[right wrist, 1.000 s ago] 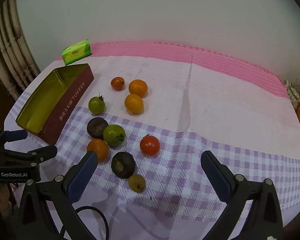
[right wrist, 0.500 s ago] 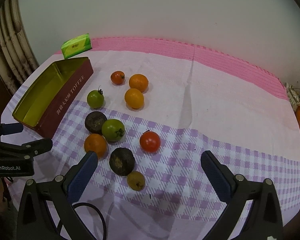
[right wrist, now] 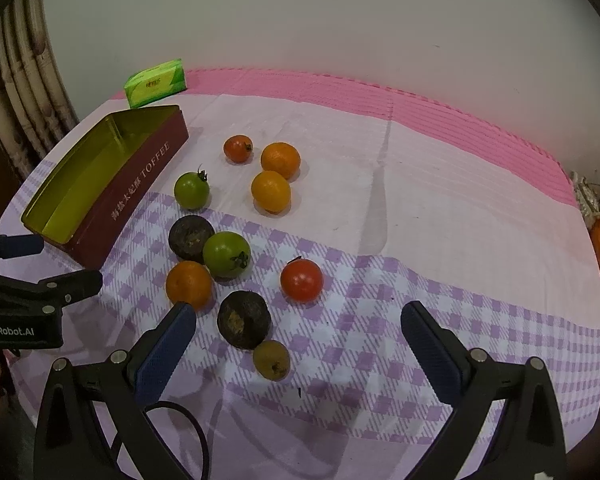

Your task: Organize fruits

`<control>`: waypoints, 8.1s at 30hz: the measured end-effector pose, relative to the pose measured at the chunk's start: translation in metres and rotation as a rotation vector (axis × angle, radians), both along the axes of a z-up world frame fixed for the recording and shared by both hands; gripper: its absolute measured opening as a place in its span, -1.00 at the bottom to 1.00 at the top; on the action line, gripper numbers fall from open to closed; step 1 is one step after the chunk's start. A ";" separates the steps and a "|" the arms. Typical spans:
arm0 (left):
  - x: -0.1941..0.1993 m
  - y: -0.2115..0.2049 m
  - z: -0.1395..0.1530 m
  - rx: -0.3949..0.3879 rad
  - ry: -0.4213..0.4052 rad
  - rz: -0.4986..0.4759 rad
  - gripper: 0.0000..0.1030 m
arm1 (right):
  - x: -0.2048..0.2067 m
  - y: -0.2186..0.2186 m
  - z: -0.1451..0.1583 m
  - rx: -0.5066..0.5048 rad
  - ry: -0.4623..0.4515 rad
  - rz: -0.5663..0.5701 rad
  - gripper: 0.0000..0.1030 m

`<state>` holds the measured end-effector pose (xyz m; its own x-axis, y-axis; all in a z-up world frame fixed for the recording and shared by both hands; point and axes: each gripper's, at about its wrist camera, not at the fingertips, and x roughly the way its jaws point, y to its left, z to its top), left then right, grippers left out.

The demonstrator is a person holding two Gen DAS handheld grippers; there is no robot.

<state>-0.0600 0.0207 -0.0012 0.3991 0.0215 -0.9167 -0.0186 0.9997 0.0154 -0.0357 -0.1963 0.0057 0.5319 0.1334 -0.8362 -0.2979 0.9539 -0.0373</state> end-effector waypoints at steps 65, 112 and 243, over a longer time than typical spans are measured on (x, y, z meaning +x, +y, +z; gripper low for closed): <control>0.039 -0.081 -0.020 -0.156 0.124 -0.341 -0.27 | 0.029 -0.055 -0.054 0.101 0.225 -0.074 -0.55; 0.048 0.143 0.035 -0.061 -0.176 0.110 0.54 | 0.073 0.085 0.036 0.268 0.128 0.240 -0.55; 0.071 0.089 0.028 -0.082 0.028 -0.033 -0.29 | 0.027 -0.043 -0.058 0.045 0.209 -0.086 -0.26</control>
<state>0.0106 0.1100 0.0265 0.3725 -0.0671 -0.9256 0.0134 0.9977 -0.0670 -0.0089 -0.2390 -0.0520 0.3591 0.1345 -0.9236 -0.2125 0.9753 0.0594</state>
